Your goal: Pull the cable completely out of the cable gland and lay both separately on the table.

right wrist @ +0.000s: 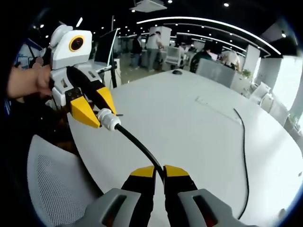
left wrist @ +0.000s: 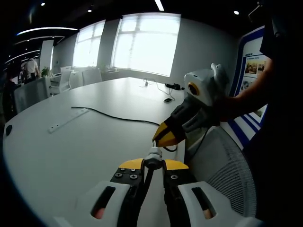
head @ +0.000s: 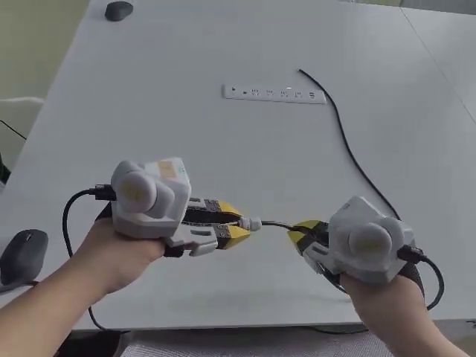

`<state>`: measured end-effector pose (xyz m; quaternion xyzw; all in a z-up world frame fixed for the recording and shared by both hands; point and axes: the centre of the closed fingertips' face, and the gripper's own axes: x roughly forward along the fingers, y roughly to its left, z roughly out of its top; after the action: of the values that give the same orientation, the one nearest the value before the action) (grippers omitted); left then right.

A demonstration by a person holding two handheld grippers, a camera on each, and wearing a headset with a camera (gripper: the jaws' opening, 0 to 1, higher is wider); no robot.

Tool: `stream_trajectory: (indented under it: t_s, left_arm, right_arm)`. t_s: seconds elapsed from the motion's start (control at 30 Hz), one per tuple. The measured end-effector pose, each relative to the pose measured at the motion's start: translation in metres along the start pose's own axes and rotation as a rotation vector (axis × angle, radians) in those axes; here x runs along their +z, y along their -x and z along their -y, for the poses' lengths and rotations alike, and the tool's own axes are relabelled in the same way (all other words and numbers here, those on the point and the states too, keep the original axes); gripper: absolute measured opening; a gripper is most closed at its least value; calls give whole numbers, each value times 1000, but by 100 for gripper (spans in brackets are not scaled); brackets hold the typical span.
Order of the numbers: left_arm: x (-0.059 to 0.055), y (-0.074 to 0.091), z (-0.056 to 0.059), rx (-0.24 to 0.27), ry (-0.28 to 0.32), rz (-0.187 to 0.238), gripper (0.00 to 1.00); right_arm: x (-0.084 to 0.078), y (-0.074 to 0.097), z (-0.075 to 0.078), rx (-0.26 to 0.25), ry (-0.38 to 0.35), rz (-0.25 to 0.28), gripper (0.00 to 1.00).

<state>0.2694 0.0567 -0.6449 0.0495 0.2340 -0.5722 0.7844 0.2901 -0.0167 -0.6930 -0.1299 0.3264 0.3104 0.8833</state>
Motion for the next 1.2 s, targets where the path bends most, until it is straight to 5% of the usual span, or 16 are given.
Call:
stream_trajectory:
  t_s: [0.23,0.47,0.67,1.2]
  left_arm:
    - [-1,1,-1,6,-1,0,15]
    - [0,2,-2,10,-1,0,15]
    - [-1,2,-4,12,-1,-4,15]
    - [0,4,-6,14,24,5,15]
  right_arm:
    - [-16,-4,11,-25,-133,-21,1]
    - [-31,-7,24,-60,-366,-33,1]
    - [-38,-11,26,-69,-435,-45,2]
    - [-33,-6,22,-57,-335,-16,2]
